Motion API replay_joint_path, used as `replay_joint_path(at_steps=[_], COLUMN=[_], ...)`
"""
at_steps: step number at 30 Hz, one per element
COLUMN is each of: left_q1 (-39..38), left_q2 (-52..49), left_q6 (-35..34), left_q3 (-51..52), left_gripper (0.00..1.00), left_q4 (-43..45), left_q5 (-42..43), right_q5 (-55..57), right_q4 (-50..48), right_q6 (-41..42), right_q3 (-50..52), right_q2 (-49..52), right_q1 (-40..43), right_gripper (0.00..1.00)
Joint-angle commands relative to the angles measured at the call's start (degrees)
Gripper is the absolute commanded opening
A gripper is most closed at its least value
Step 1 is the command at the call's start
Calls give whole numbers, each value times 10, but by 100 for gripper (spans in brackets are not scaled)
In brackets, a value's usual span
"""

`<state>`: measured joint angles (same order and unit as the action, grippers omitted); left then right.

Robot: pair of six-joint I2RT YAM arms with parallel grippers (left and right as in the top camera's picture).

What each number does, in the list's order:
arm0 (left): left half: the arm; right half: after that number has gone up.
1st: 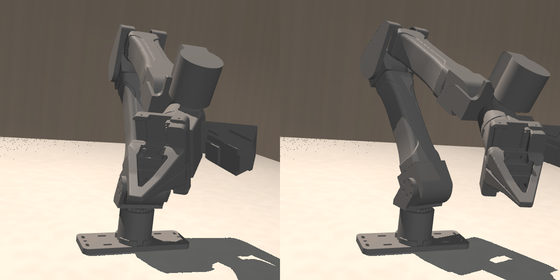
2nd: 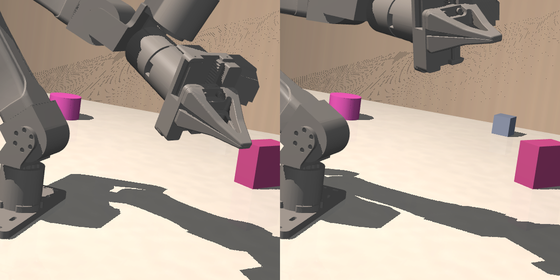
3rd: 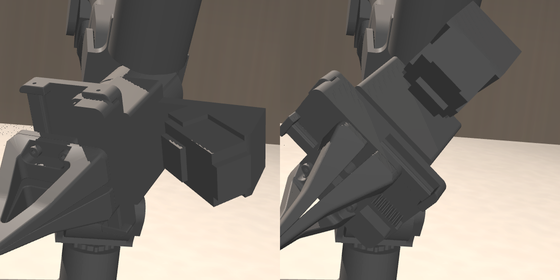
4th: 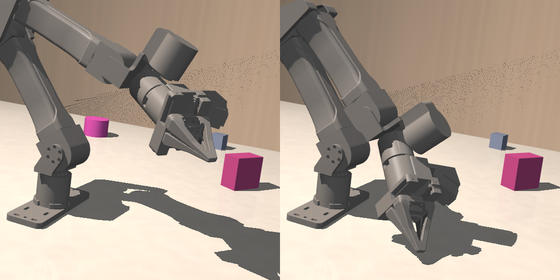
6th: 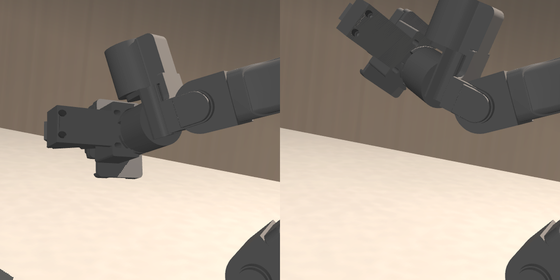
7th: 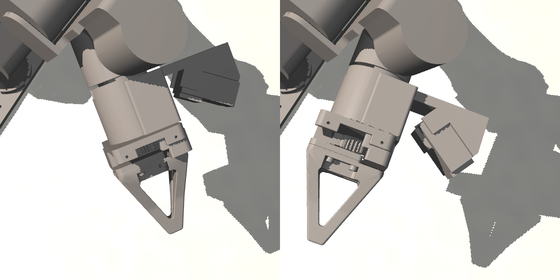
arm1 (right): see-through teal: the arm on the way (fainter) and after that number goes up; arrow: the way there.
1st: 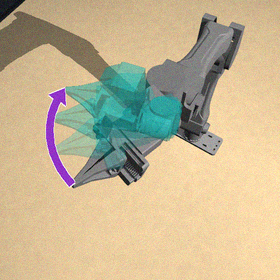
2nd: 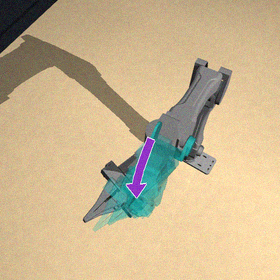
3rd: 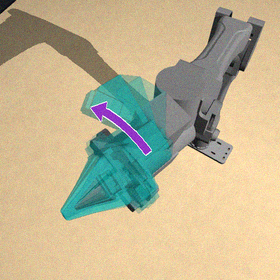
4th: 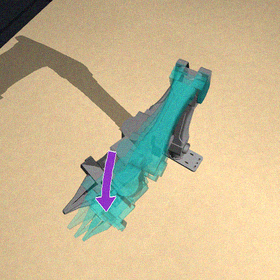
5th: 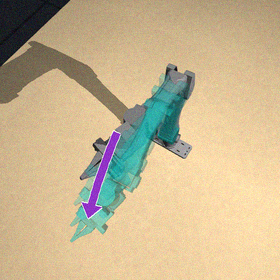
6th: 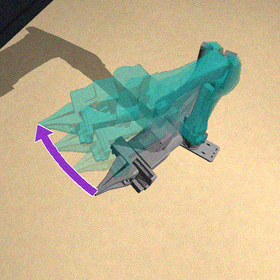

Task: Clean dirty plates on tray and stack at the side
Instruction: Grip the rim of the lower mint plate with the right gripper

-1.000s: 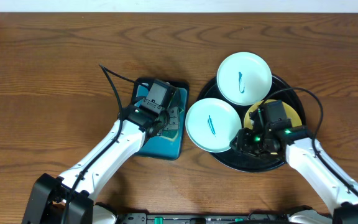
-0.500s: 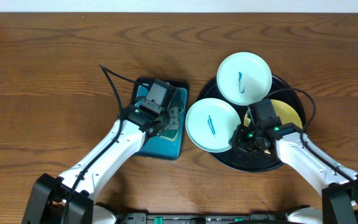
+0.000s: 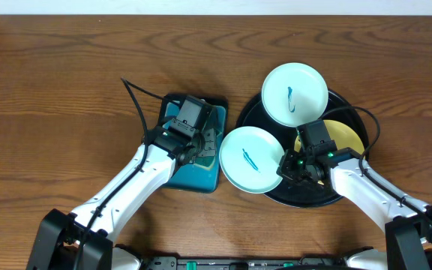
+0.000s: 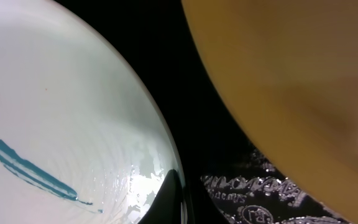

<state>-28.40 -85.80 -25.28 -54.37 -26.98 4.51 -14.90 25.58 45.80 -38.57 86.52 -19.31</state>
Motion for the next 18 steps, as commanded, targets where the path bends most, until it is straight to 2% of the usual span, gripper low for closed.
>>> replay_joint_path(at_steps=[1, 11, 18], left_q1=[-2, -5, -20], left_q2=[18, 57, 57], left_q6=[41, 53, 53], left_q3=[-17, -44, -44], left_gripper=[7, 7, 7], left_q4=[0, 0, 7], left_q5=[-7, -1, 6], right_q5=[51, 174, 176], right_q4=[-1, 1, -3], right_q6=[-29, -45, -43], right_q3=[-10, -10, -10], right_q2=[3, 3, 3], right_q1=[-6, -4, -5], right_gripper=[1, 1, 1])
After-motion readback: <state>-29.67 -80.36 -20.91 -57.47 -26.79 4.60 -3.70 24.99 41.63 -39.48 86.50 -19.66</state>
